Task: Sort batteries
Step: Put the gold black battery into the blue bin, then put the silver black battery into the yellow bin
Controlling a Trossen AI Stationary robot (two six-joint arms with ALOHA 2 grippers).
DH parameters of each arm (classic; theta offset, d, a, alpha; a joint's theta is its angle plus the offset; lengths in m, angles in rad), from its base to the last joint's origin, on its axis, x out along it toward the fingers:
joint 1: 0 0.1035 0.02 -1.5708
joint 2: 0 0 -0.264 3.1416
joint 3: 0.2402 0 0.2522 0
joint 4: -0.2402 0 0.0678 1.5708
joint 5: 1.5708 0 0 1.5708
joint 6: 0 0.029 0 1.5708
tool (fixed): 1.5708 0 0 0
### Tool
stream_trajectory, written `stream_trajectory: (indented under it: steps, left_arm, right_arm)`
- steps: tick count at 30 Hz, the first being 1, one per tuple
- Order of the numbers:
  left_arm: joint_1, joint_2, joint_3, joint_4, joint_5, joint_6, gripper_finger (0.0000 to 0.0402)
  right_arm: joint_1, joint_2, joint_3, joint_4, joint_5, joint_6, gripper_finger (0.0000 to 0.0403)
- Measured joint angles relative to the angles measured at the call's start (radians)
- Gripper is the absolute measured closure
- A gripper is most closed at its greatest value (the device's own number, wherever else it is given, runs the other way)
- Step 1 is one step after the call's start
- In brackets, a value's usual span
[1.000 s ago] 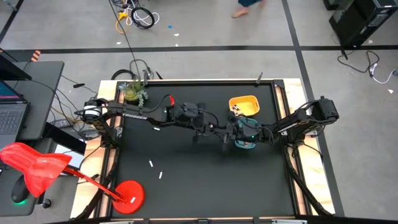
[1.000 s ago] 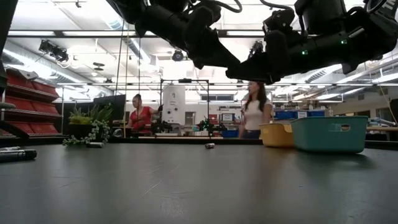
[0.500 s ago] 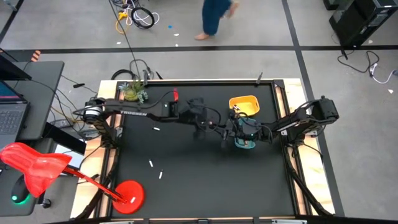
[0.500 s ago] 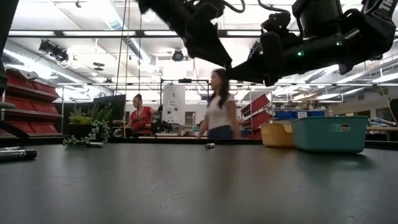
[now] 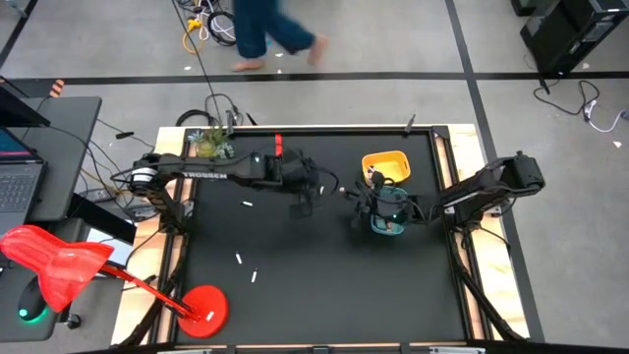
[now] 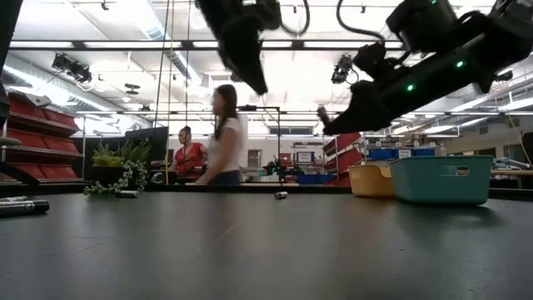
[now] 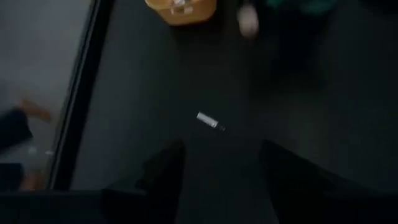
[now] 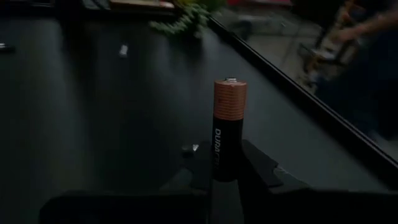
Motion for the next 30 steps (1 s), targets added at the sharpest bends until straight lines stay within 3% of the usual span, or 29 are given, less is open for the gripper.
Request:
stream_trajectory:
  steps: [7,11,14,19,23,26,30]
  left_arm:
    - [-0.129,-0.1,-0.321,0.3,0.011,0.049,0.0224]
    - [-0.171,-0.155,-0.498,0.435,0.024,0.074,0.023]
    - [-0.17,-0.208,-0.58,0.505,0.025,0.075,0.023]
    - [-0.15,-0.27,-0.685,0.587,0.018,0.07,0.023]
    - [-0.133,-0.293,-0.745,0.615,0.013,0.039,0.023]
    - [-0.126,-0.301,-0.754,0.604,-0.008,0.012,0.023]
    - [-0.127,-0.3,-0.754,0.594,-0.019,-0.031,0.023]
  right_arm:
    - [0.117,-0.275,0.0,-0.494,0.142,0.359,0.0356]
    - [0.15,-0.39,0.038,-0.847,0.095,0.624,0.0356]
    - [0.138,-0.404,0.071,-1.05,0.021,0.771,0.0356]
    - [0.1,-0.369,0.082,-1.109,-0.096,0.826,0.0347]
    - [0.075,-0.348,0.083,-1.112,-0.149,0.827,0.0279]
    - [0.064,-0.359,0.107,-1.137,-0.156,0.829,0.024]
    - [0.065,-0.369,0.19,-1.215,-0.092,0.819,0.023]
